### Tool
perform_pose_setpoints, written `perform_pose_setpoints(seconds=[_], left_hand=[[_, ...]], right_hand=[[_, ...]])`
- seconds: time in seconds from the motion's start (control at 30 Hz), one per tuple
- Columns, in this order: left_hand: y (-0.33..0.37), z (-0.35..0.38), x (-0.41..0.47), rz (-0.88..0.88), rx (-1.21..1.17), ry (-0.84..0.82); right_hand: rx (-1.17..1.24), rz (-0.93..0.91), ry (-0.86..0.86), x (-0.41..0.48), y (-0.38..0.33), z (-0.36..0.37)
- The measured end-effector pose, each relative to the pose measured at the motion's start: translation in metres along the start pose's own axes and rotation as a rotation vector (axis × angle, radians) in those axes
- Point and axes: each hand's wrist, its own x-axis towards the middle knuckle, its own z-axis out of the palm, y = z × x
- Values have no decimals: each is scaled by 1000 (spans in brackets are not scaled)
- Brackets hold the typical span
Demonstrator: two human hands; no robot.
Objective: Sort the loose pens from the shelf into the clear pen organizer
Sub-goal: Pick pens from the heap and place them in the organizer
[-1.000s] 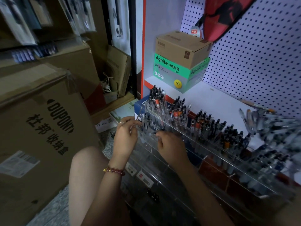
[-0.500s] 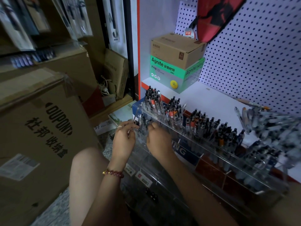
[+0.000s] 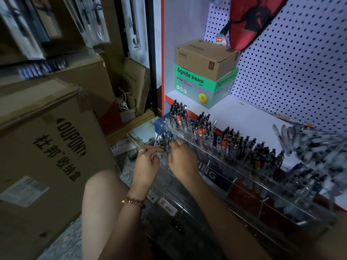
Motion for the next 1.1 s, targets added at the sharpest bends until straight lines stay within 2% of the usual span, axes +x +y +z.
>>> perform_pose_setpoints(seconds=[0.33, 0.53, 0.87, 0.97, 1.1], left_hand=[[1, 0, 0, -11, 1, -12], [0, 2, 0, -8, -1, -20], [-3, 8, 0, 14, -16, -28], [-4, 10, 0, -1, -30, -21], [-7, 8, 0, -15, -66, -28]], right_hand=[[39, -84, -41, 1, 1, 7], [99, -53, -36, 4, 1, 3], [-24, -63, -6, 6, -6, 10], [19, -26, 46, 0, -11, 20], [77, 33, 28, -2, -13, 21]])
